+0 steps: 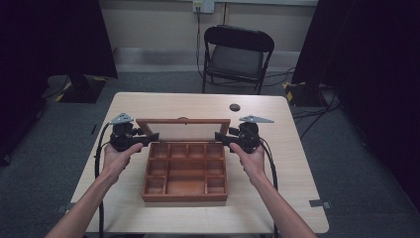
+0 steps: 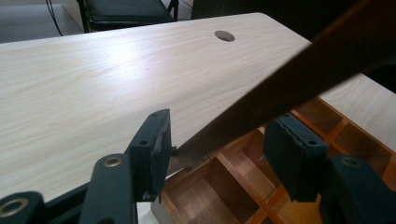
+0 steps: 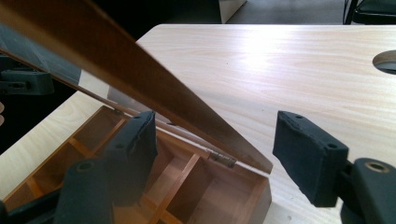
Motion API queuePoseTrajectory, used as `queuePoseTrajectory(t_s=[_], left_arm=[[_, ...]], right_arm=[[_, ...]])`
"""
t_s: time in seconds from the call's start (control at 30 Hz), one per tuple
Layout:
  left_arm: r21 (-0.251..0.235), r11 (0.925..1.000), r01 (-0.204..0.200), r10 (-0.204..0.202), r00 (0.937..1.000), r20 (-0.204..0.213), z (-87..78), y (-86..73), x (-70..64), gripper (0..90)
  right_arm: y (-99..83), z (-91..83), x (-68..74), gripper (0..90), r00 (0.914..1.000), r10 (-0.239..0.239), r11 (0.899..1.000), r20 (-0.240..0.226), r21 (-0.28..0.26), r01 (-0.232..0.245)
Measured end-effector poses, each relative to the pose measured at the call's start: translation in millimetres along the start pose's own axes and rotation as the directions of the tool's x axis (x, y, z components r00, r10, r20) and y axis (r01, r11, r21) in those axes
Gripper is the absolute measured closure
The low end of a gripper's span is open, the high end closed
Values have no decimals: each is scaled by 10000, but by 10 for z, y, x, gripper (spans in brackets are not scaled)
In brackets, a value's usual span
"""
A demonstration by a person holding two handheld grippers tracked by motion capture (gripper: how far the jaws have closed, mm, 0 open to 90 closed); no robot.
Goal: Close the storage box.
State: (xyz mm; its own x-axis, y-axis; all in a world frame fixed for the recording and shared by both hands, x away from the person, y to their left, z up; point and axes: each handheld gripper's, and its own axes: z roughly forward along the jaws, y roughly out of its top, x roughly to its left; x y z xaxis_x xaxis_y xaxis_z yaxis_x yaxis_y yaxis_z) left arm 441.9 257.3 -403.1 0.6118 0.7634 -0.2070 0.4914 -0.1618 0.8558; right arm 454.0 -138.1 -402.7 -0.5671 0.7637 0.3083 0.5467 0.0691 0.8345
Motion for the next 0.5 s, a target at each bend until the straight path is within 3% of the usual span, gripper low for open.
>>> queuePoseTrajectory(t_s=[0.23,0.37,0.5], left_arm=[[-198,9997,162,-161,9999,31,-16,-47,-27,391],[-282,9973,675,-667,9973,295,-50,-86,-31,333],[-298,9985,463,-459,9989,138,-87,-91,-53,288]], right_arm=[[-55,-5,8,307,9999,53,10000,-113,-72,-54],[-73,-10,36,306,9998,-48,10000,-194,32,49],[-82,-38,52,295,9995,-224,9996,-214,175,228]])
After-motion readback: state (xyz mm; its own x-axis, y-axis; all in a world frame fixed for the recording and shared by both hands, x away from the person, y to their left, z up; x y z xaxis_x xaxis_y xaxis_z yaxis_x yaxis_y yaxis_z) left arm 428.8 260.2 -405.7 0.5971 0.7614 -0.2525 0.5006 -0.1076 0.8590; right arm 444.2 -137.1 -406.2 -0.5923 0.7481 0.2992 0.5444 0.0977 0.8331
